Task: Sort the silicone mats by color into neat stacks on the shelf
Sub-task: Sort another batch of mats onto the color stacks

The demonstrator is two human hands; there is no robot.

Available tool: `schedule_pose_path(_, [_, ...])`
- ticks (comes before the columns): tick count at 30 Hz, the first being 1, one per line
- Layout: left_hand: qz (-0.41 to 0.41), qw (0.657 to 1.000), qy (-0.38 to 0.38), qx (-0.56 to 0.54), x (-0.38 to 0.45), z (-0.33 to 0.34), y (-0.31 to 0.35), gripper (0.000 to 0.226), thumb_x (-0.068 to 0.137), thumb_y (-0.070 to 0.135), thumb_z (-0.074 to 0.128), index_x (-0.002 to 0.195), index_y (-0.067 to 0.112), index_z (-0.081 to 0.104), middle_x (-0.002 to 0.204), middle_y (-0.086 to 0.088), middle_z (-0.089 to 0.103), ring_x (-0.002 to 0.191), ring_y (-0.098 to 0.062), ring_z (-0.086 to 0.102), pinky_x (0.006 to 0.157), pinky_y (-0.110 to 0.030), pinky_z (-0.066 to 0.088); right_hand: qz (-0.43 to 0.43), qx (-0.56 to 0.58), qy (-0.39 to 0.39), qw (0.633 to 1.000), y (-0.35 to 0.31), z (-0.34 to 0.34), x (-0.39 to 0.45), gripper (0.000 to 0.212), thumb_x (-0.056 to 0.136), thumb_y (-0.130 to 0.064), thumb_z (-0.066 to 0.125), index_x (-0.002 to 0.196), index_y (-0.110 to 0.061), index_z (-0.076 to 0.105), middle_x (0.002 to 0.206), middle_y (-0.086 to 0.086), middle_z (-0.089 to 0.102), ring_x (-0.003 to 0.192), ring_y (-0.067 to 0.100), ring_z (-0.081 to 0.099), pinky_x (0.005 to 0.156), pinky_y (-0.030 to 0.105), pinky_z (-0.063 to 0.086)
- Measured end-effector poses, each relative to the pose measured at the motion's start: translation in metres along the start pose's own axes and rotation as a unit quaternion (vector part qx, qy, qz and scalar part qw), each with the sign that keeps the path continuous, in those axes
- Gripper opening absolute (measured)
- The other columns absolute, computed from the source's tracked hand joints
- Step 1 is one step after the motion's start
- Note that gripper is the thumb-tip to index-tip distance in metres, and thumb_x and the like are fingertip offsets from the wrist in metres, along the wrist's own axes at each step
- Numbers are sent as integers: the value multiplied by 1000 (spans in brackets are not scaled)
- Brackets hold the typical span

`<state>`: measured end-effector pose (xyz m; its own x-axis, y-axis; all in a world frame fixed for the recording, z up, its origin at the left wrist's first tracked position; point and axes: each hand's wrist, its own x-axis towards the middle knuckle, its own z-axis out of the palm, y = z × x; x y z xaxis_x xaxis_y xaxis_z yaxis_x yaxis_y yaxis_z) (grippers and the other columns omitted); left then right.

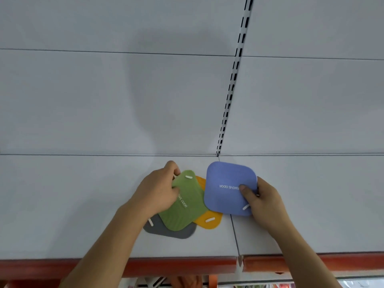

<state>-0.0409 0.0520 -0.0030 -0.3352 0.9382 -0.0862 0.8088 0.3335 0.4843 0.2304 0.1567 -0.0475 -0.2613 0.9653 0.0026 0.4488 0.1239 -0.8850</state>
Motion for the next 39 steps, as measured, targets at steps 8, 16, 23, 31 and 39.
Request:
schedule_pose_path(8, [35, 989, 24, -141, -26, -17, -13, 12, 107, 28, 52, 96, 25, 56, 83, 2, 66, 79, -19, 65, 70, -38, 50, 13, 44, 77, 996, -18, -11, -27, 10, 98, -27, 68, 88, -29, 72, 71, 5, 68, 58, 25, 63, 55, 54, 56])
schedule_pose_path(16, [38, 942, 87, -321, -22, 16, 13, 9, 107, 28, 54, 104, 32, 61, 93, 6, 71, 91, -17, 66, 82, -43, 52, 10, 46, 134, 990, -20, -43, -70, 11, 103, -32, 58, 103, -40, 65, 91, -17, 73, 82, 13, 71, 72, 52, 63])
schedule_pose_path(23, [48, 903, 33, -425, -33, 57, 102, 12, 108, 25, 54, 106, 29, 65, 104, -2, 74, 102, -27, 69, 96, -60, 53, 3, 59, 210, 976, 6, -108, -102, 4, 102, -29, 58, 104, -31, 61, 89, -13, 68, 76, 12, 66, 65, 46, 58])
schedule_pose_path(31, [89, 893, 2, -441, -47, 134, 276, 17, 96, 35, 54, 105, 31, 68, 102, 1, 76, 101, -28, 71, 98, -64, 52, 30, 101, 279, 954, 84, -255, -134, 6, 100, -27, 62, 98, -32, 64, 79, -8, 65, 66, 13, 59, 60, 46, 50])
schedule_pose_path(39, [120, 892, -51, -433, -55, 234, 439, 16, 101, 35, 52, 108, 35, 68, 106, 5, 77, 103, -22, 72, 97, -60, 54, 73, 140, 324, 933, 158, -402, -156, 12, 102, -31, 60, 105, -39, 68, 96, -11, 74, 88, 18, 71, 78, 58, 60])
